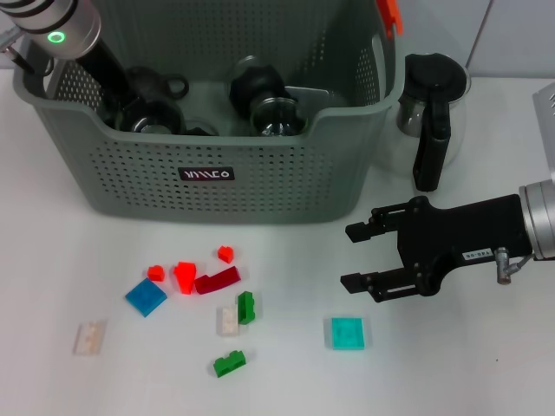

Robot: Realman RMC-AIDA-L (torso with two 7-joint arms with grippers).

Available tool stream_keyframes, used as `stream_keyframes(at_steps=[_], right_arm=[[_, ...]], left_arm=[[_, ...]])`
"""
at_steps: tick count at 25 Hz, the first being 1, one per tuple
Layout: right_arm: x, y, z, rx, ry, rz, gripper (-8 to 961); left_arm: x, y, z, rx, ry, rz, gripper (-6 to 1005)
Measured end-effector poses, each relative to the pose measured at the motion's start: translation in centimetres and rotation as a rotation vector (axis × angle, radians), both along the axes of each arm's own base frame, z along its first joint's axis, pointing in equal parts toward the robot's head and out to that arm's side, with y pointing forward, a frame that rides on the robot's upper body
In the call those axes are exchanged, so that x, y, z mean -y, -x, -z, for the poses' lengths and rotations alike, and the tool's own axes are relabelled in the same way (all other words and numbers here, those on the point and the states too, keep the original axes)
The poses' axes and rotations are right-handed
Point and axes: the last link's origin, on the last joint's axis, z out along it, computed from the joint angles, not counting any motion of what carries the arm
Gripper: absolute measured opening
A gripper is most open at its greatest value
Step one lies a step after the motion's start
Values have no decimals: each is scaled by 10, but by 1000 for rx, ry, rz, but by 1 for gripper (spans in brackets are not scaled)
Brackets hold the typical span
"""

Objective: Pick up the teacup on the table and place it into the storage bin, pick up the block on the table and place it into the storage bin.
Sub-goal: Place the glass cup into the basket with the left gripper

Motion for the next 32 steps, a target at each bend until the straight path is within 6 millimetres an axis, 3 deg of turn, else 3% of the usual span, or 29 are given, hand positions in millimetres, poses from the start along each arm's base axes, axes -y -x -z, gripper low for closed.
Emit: stream_keyframes(at_steps=[8,13,18,28,32], right_arm=[[0,0,0,0,-1,1,732],[-1,2,0,0,-1,-4,733],[-1,1,0,0,-2,0,732],[0,-1,-1,-2,-2,5,732],[0,-1,-1,-1,-2,5,732]], left_arm=[[4,5,14,-36,2,-5,71],[4,5,18,-36,-6,-3,253],[0,-4,10,8,-58,5,278],[1,-14,8,40,-67,38,450],[1,-13,6,40,-70,39,660]])
